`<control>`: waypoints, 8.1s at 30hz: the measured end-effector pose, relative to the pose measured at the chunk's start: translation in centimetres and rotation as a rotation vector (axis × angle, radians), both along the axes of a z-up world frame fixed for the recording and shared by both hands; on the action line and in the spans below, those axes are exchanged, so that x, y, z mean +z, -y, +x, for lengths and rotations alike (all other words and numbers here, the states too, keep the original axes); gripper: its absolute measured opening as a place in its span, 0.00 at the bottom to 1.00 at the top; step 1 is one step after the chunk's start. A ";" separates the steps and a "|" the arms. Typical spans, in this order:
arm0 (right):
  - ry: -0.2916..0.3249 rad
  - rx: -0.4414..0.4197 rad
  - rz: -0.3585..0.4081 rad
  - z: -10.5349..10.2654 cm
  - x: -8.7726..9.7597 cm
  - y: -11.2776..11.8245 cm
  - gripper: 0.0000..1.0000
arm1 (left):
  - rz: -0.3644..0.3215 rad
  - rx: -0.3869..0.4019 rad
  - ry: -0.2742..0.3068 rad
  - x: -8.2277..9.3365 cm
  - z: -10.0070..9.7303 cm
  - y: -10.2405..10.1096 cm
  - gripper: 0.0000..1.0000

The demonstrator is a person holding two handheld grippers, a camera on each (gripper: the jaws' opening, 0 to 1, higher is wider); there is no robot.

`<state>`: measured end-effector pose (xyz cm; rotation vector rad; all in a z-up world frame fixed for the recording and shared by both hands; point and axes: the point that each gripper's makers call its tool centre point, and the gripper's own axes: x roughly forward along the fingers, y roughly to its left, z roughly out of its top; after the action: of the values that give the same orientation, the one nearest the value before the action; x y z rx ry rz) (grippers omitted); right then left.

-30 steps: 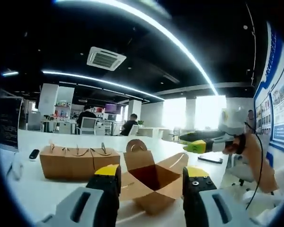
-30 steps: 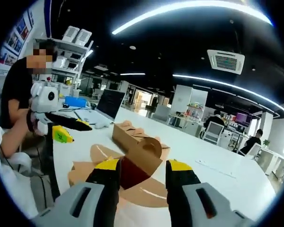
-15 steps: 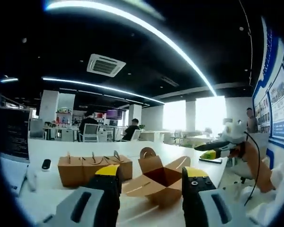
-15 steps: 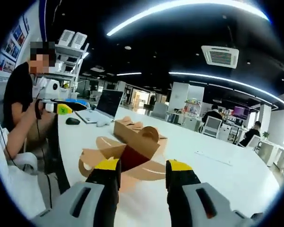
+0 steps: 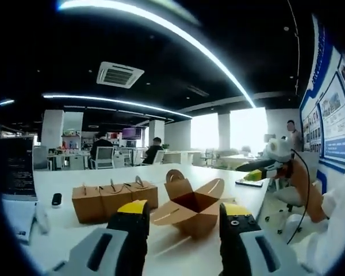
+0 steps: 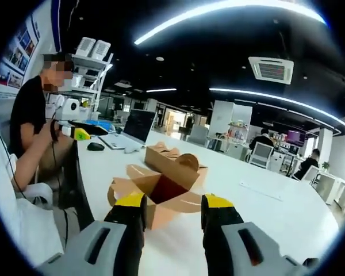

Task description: Pick up one paper box from the group, open the paper box, and remove the item inside

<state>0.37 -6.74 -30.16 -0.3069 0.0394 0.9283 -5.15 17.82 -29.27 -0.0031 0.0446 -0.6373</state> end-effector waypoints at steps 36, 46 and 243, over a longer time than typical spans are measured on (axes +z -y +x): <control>0.036 0.013 -0.215 2.9 3.1 0.6 0.38 | 0.005 0.009 -0.016 -0.6 1.0 -0.2 0.49; 0.049 0.065 -0.339 4.0 5.3 -1.0 0.38 | 0.004 0.019 -0.037 -1.5 1.7 -0.4 0.49; -0.541 0.091 -0.914 8.7 -6.7 -13.3 0.08 | 0.058 -0.057 -0.098 -6.0 4.6 3.3 0.51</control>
<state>9.12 6.60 -36.82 -0.8952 0.9730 1.0178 -0.57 14.48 -35.24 0.0232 0.1585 -0.6926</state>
